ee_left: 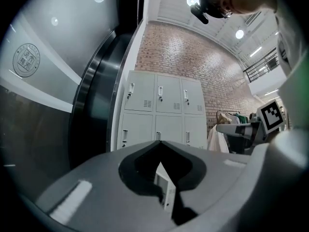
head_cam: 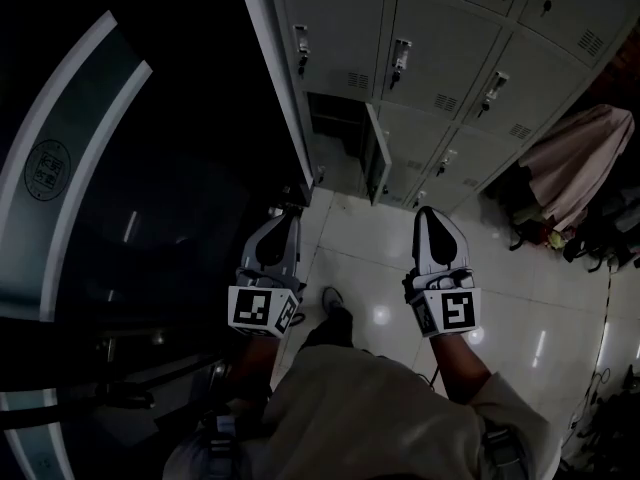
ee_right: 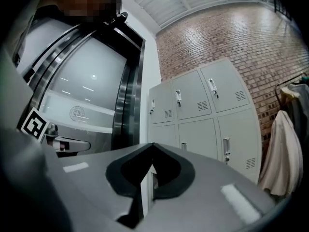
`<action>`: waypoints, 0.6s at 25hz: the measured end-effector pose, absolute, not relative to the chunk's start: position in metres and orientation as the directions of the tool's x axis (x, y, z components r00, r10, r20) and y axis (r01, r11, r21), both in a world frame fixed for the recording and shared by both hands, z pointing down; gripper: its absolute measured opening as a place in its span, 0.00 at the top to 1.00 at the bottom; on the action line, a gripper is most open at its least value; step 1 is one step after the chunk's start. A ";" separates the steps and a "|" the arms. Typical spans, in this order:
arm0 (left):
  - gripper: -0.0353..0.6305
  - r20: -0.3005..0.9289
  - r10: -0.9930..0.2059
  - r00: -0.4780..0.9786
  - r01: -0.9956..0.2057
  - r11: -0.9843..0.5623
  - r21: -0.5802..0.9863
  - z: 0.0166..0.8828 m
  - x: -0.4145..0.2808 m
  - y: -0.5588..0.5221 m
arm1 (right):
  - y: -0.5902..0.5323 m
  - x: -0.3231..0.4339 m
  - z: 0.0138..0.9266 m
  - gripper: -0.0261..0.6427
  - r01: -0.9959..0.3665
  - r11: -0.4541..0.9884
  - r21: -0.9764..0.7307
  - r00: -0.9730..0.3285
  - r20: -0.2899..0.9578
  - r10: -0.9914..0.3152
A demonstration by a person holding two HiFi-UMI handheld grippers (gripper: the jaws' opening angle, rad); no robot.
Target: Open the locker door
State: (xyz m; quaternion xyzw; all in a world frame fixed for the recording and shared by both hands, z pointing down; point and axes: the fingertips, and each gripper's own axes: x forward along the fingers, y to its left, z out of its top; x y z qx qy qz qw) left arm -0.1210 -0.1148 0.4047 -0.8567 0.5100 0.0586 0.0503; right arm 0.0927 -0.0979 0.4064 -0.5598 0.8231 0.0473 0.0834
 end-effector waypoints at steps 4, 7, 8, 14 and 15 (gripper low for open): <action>0.87 -0.164 -0.854 0.494 -0.868 -0.496 -0.035 0.406 -0.094 -0.040 | -0.018 0.122 0.407 0.96 -0.936 0.352 -0.008 -0.343 -0.200 -0.918; 0.87 -0.175 -0.846 0.504 -0.862 -0.506 -0.035 0.411 -0.071 0.024 | 0.049 0.149 0.416 0.96 -0.944 0.330 -0.011 -0.321 -0.199 -0.926; 0.87 -0.179 -0.843 0.507 -0.860 -0.510 -0.035 0.413 -0.063 0.045 | 0.070 0.159 0.420 0.96 -0.946 0.324 -0.013 -0.315 -0.197 -0.928; 0.87 -0.173 -0.843 0.510 -0.859 -0.508 -0.055 0.418 -0.030 0.156 | 0.176 0.195 0.424 0.96 -0.945 0.324 -0.030 -0.311 -0.211 -0.927; 0.87 -0.177 -0.845 0.504 -0.863 -0.502 -0.061 0.414 -0.026 0.169 | 0.189 0.199 0.420 0.96 -0.944 0.330 -0.028 -0.316 -0.219 -0.923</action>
